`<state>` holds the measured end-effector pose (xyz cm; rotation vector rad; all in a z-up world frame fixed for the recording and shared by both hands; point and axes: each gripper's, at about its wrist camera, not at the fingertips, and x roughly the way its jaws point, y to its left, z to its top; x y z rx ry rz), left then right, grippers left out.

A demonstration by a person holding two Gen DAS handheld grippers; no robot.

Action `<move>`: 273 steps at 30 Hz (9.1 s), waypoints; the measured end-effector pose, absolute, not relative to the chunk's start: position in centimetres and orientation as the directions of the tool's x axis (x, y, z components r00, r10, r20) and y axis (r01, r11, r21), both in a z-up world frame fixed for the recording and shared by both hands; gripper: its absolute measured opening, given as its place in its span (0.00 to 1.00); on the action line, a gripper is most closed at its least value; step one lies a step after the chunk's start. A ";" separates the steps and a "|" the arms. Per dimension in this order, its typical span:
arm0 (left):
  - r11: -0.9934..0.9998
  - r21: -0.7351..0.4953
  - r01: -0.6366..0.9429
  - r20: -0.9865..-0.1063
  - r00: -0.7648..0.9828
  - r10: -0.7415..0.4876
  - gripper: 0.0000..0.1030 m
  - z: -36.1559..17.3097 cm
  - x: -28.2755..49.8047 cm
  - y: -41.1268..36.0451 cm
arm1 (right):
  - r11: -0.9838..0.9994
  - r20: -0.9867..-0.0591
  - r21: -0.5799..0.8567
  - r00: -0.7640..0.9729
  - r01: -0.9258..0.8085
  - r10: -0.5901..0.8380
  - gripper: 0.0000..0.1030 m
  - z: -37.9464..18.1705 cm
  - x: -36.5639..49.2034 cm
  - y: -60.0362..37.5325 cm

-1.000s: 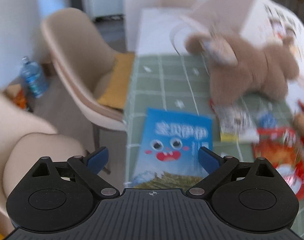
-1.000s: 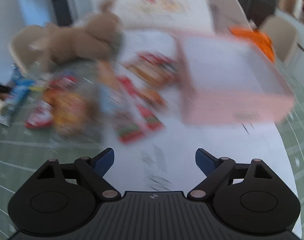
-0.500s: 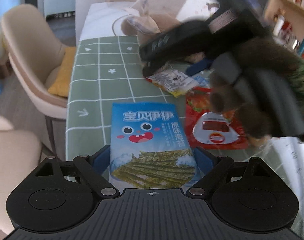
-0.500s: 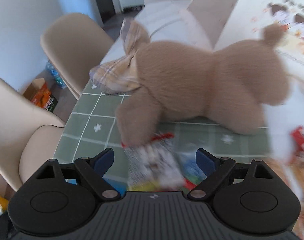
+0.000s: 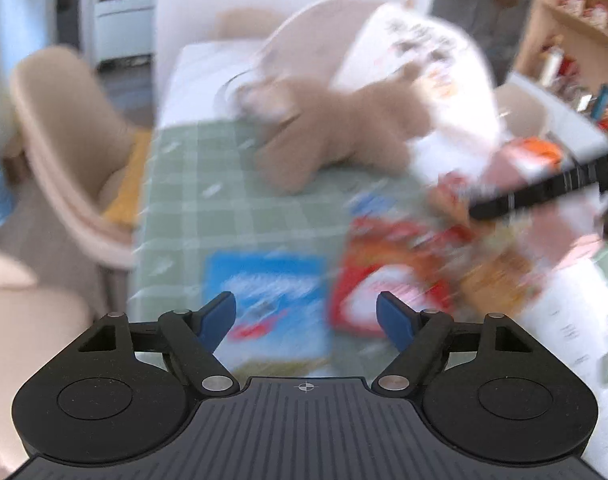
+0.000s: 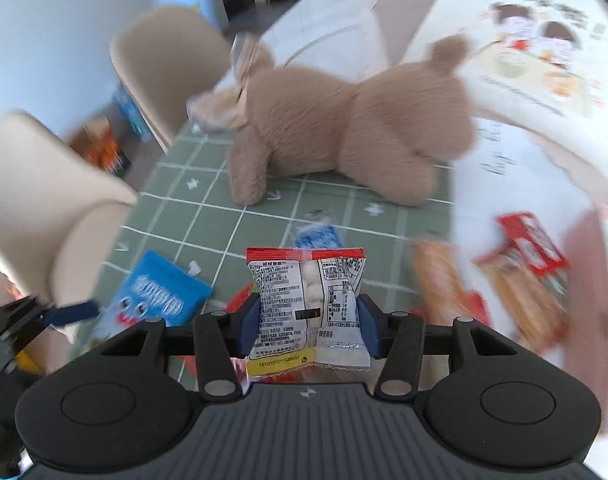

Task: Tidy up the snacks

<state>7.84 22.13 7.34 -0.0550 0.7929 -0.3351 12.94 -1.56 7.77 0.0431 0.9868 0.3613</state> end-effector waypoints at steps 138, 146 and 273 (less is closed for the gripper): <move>0.950 -0.312 -0.006 -0.768 0.591 -0.248 0.25 6.0 -2.8 5.3 | 0.926 -0.710 0.136 0.618 -0.351 0.338 0.23 -1.6 8.3 -12.2; 0.960 -0.271 0.064 -0.759 0.600 -0.254 0.25 6.4 -0.6 0.0 | 0.937 -0.716 0.124 0.624 -0.328 0.313 0.23 -1.9 0.2 -18.0; 0.932 -0.338 -0.129 -0.775 0.600 -0.198 0.29 4.8 4.7 18.3 | 0.812 -0.783 0.082 0.467 -0.577 0.410 0.38 -1.9 10.8 -1.9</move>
